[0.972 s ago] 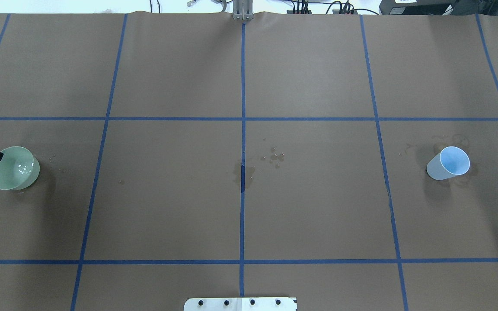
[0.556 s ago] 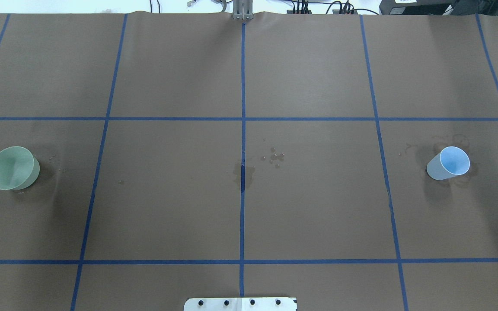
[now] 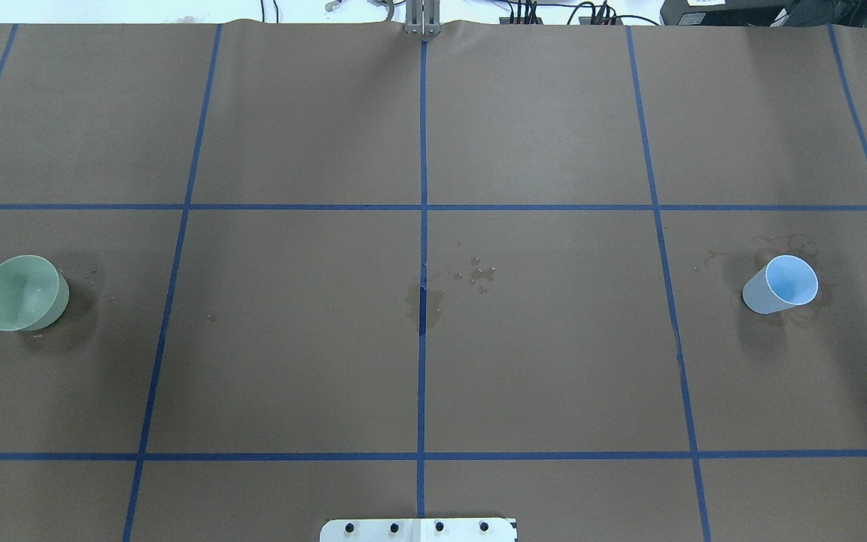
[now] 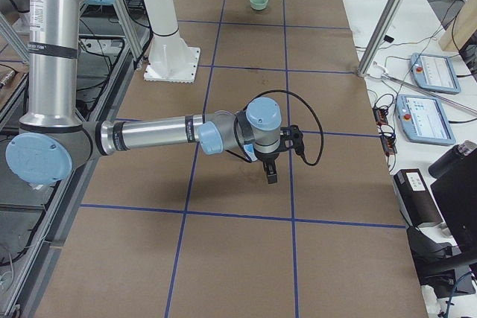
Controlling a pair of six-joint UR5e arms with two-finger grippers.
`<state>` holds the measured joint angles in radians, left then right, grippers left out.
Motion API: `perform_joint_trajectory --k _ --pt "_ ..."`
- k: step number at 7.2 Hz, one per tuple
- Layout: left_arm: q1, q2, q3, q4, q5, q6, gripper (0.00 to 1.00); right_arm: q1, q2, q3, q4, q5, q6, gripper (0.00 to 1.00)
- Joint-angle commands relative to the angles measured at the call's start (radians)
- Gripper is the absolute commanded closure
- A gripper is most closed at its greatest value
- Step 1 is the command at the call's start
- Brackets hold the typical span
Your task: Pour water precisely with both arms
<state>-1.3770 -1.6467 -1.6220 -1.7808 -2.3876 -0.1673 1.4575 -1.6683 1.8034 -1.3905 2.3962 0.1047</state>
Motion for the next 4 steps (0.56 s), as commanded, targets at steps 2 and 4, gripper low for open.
perform_joint_trajectory --k 2,4 --pt "-0.106 -0.048 -0.012 0.265 -0.013 0.163 0.01 0.003 0.013 -0.039 -0.024 -0.003 0.000 0.01" --pt "-0.108 -0.041 -0.042 0.337 -0.016 0.155 0.01 0.010 0.015 -0.050 -0.024 -0.002 0.001 0.01"
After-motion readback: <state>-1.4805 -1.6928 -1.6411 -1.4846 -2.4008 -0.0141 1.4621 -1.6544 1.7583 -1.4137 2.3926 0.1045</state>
